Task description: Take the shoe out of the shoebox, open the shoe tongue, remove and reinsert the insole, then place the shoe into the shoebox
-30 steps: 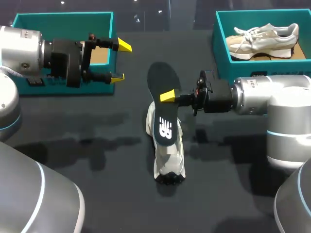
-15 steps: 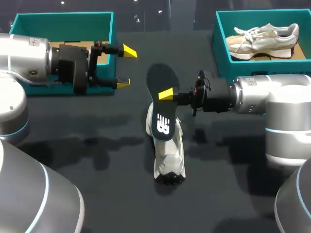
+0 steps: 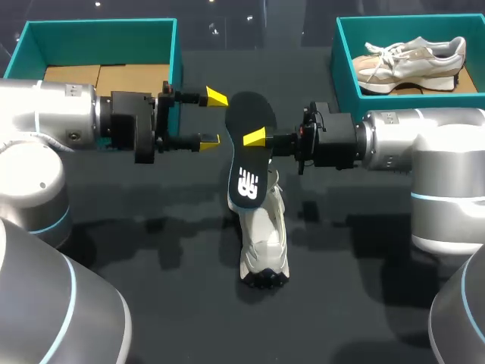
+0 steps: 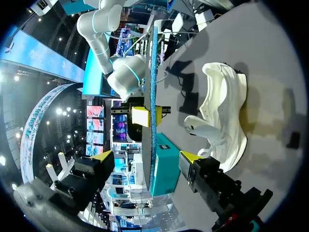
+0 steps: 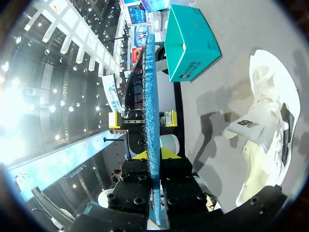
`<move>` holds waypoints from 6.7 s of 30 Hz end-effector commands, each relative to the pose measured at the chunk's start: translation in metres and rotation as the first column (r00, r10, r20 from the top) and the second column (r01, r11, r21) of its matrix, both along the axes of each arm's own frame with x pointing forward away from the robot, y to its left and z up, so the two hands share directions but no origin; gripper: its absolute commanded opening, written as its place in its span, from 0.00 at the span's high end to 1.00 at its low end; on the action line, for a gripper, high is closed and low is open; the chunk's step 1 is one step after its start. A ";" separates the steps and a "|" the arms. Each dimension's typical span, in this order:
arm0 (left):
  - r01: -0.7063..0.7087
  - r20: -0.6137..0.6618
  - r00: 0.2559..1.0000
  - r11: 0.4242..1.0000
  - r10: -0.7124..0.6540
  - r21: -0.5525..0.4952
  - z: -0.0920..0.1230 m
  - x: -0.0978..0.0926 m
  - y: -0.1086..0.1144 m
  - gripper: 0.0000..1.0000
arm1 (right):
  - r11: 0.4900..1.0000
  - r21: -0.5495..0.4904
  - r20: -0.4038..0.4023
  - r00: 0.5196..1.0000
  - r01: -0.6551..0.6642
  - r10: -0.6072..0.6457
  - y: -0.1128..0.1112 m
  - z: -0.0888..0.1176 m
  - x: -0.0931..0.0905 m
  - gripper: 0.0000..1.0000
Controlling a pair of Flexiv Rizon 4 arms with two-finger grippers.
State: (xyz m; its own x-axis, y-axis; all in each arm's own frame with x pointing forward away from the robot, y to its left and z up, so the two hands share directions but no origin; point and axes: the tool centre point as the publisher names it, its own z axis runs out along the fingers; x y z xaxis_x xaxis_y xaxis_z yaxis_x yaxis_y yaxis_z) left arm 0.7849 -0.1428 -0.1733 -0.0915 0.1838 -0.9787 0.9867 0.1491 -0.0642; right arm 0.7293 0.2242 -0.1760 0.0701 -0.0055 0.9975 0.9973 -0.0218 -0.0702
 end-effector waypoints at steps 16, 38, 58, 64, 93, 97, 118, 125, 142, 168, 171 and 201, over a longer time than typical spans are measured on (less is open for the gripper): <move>0.005 -0.023 1.000 0.999 -0.006 -0.050 -0.011 -0.004 -0.028 0.55 | 0.999 0.032 0.023 1.000 -0.011 0.010 0.014 -0.004 0.011 1.00; -0.001 0.010 1.000 0.998 0.001 -0.065 -0.018 0.002 -0.035 0.71 | 0.997 0.032 0.014 0.997 -0.070 0.070 0.022 -0.002 0.012 1.00; 0.005 0.028 1.000 0.997 -0.003 -0.072 -0.008 -0.002 -0.030 1.00 | 0.995 0.064 0.099 0.993 -0.077 0.070 -0.011 -0.002 0.001 0.00; -0.004 0.021 1.000 0.997 0.005 -0.074 0.003 -0.008 -0.021 1.00 | 0.994 -0.015 0.204 0.973 -0.104 0.105 -0.050 0.001 -0.006 0.00; -0.033 -0.100 0.995 0.997 0.026 -0.075 0.034 -0.061 0.001 1.00 | 0.849 -0.427 0.501 0.699 -0.312 0.510 -0.108 -0.014 -0.022 0.00; -0.033 -0.100 0.995 0.997 0.026 -0.075 0.034 -0.061 0.001 1.00 | 0.849 -0.427 0.501 0.699 -0.312 0.510 -0.108 -0.014 -0.022 0.00; -0.059 -0.323 0.946 0.996 0.036 -0.061 0.035 -0.137 -0.023 1.00 | 0.688 -0.699 0.595 0.375 -0.195 0.711 -0.166 -0.043 -0.058 0.00; -0.038 -0.419 0.907 0.999 0.034 -0.002 0.024 -0.165 -0.031 1.00 | 0.606 -0.790 0.546 0.348 -0.090 0.762 -0.163 -0.071 -0.068 0.00; -0.027 -0.480 0.877 1.000 0.023 -0.002 0.003 -0.181 -0.044 1.00 | 0.531 -0.844 0.464 0.390 -0.080 0.795 -0.149 -0.105 -0.068 0.00; -0.020 -0.570 0.822 0.999 -0.004 -0.035 -0.038 -0.186 -0.048 1.00 | 0.409 -0.912 0.411 0.083 0.033 0.908 -0.109 -0.140 -0.071 0.00; -0.017 -0.585 0.811 0.999 -0.008 -0.037 -0.043 -0.187 -0.049 1.00 | 0.410 -0.911 0.412 0.068 0.044 0.908 -0.106 -0.146 -0.071 0.00; 0.089 -0.664 0.736 0.991 -0.132 -0.097 -0.073 -0.171 -0.068 1.00 | 0.419 -0.904 0.422 0.020 0.085 0.907 -0.112 -0.172 -0.070 0.00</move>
